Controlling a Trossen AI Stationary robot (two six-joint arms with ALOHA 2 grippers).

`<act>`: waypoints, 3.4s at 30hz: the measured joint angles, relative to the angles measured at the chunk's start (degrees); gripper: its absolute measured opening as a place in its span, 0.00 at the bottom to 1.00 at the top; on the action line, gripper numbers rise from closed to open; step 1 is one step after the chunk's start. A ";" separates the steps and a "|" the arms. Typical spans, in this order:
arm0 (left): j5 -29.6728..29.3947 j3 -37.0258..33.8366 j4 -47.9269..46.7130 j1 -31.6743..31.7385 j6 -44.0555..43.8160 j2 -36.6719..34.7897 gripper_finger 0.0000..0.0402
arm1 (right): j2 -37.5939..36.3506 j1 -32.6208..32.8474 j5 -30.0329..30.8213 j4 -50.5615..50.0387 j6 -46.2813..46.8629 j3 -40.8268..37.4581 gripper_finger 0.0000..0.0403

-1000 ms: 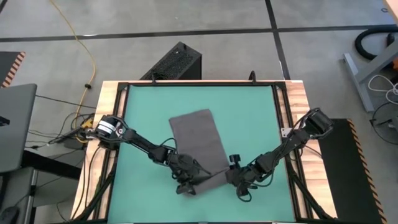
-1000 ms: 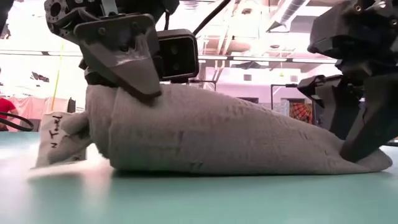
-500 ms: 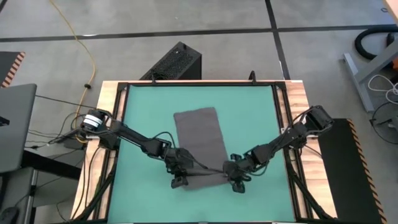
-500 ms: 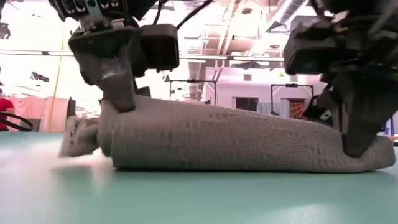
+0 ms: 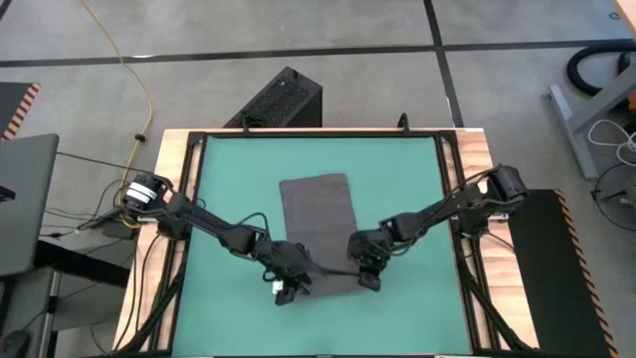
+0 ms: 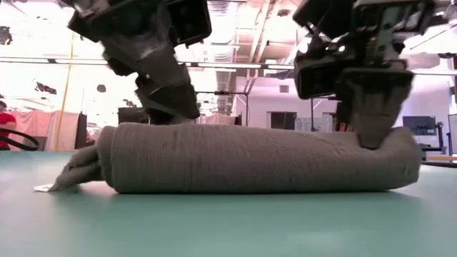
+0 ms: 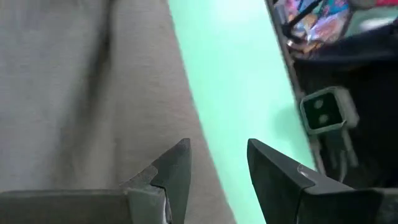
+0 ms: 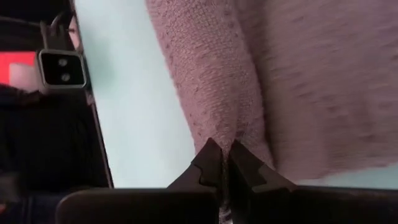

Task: Roll towel into tight, uniform cylinder
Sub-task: Roll the gray towel

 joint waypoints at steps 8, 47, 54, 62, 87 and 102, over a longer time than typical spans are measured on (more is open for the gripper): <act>-11.32 -0.02 -1.09 -3.43 0.31 0.81 0.36 | 0.57 -3.80 -3.63 -0.54 1.07 0.04 0.07; -13.04 0.11 -10.02 -4.11 -2.01 4.35 0.31 | -9.80 16.16 32.91 -2.50 -44.69 0.07 0.39; -13.08 0.07 -9.19 -4.13 -1.74 4.37 0.34 | -5.31 18.86 37.22 -2.02 -43.60 0.04 0.46; -11.08 0.51 -9.21 -4.11 1.12 3.27 0.42 | 0.73 17.58 43.16 -1.63 -43.08 0.07 0.60; -23.89 1.25 -12.81 -11.78 7.37 3.37 0.51 | 4.90 14.60 42.64 0.38 -41.38 0.09 0.41; -31.48 2.19 -16.99 -13.33 7.34 11.58 0.40 | 4.84 14.29 37.87 -1.53 -35.92 0.20 0.19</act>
